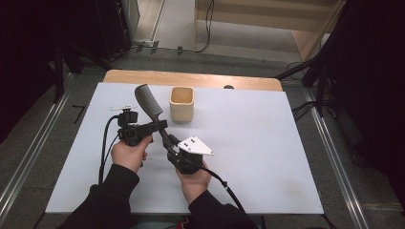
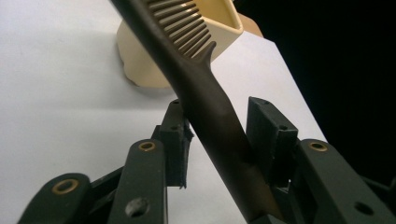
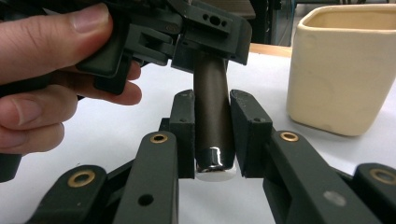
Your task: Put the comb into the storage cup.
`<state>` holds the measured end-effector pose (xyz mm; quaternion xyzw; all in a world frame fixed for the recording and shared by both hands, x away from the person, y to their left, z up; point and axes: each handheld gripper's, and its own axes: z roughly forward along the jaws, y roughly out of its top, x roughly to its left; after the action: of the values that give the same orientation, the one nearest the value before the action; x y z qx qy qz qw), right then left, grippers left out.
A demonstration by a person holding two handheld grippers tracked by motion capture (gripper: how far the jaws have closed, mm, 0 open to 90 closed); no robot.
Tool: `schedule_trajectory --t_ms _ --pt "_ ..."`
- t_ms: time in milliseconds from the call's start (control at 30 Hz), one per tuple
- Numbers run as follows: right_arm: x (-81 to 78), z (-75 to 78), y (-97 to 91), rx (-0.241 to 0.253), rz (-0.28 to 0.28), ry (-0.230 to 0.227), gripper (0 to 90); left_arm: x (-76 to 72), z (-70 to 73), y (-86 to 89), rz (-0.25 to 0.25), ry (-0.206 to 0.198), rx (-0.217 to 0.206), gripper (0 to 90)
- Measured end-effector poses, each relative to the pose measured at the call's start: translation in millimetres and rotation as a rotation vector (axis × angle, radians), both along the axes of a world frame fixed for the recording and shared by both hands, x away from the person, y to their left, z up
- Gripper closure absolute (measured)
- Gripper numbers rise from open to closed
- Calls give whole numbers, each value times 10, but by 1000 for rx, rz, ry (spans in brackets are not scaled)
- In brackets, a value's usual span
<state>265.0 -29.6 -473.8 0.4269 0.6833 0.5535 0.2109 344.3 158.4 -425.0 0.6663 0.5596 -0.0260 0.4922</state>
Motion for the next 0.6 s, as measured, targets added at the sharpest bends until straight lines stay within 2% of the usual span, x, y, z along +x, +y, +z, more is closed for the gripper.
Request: schedule_trajectory --t_ms 100,200,267,600 --pt "5 -6 1 1 7 9 702 0 0 13 -3 8 -12 634" --pt "0 -4 5 -9 6 -2 702 -3 7 23 -6 7 -27 643" --pt "2 -2 7 -9 7 -2 701 -7 10 23 -8 0 -21 645" --pt "8 -11 12 -23 15 -5 694 -2 13 46 -22 16 -62 676"
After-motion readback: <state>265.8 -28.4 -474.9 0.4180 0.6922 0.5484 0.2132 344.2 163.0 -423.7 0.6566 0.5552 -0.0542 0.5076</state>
